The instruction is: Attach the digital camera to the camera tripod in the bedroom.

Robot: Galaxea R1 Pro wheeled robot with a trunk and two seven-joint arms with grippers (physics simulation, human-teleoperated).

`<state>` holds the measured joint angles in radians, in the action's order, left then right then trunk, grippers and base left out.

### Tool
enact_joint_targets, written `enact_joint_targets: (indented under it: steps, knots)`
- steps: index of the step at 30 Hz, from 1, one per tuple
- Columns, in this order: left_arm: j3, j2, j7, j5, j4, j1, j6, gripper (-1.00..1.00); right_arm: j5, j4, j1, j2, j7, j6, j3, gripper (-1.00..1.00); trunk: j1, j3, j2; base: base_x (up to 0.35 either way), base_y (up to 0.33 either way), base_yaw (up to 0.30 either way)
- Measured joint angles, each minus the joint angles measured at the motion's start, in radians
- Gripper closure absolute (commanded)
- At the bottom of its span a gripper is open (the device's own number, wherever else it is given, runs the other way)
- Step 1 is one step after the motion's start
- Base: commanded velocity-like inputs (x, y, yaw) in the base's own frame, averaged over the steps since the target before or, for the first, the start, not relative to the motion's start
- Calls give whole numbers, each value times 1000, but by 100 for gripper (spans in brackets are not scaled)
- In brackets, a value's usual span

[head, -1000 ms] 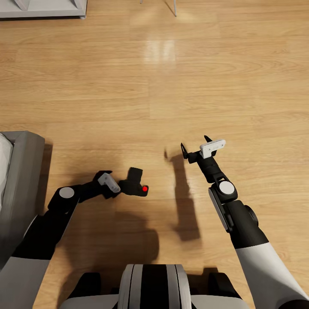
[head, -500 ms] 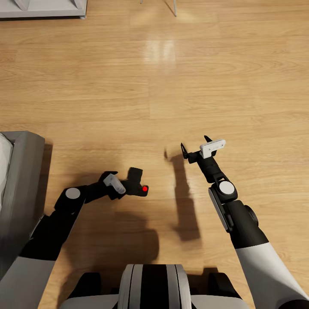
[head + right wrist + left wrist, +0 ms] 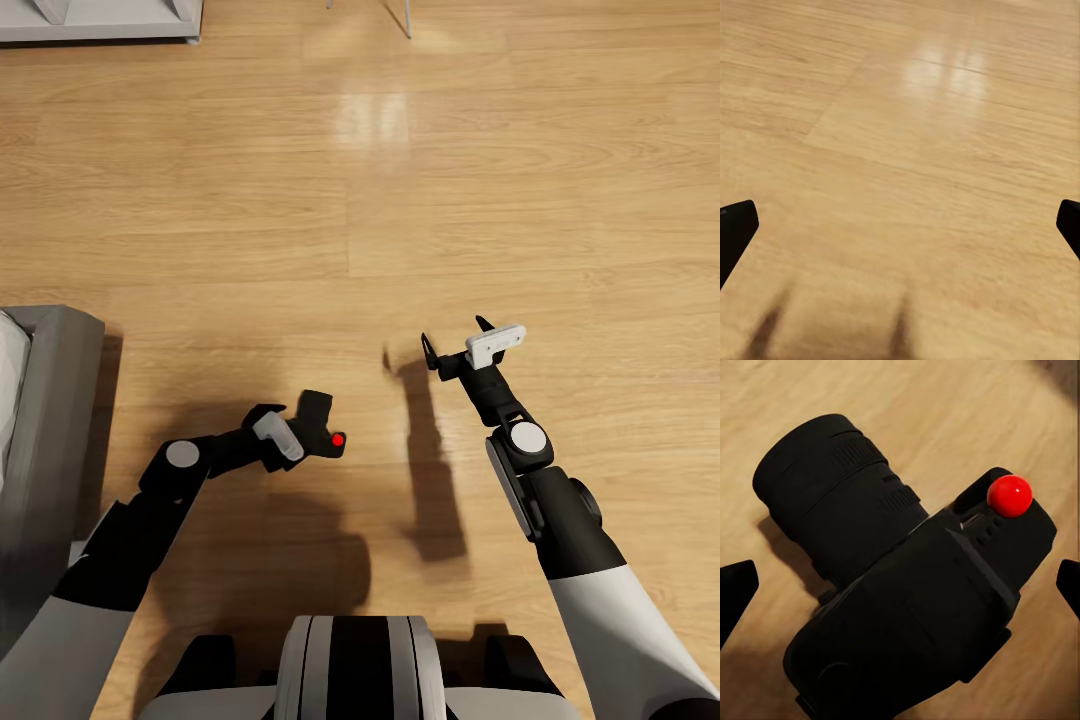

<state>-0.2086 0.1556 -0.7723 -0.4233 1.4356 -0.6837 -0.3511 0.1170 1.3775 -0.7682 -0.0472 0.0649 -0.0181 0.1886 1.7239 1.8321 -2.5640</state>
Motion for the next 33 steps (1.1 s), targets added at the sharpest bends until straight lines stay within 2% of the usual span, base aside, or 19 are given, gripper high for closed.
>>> enact_joint_targets:
  steps: [8,21,33]
  knots:
    - [-7,4,-1,0,5,0,0,-100,0,0,0,0,0,0,0,-100,0,0,0,0,0,0]
    - [-12,29,-3,0,1,0,0,-100,0,0,0,0,0,0,-1,-100,0,0,0,0,0,0]
    - [-13,41,-2,0,-13,0,-1,-100,0,0,0,0,0,0,-1,-100,0,0,0,0,0,0]
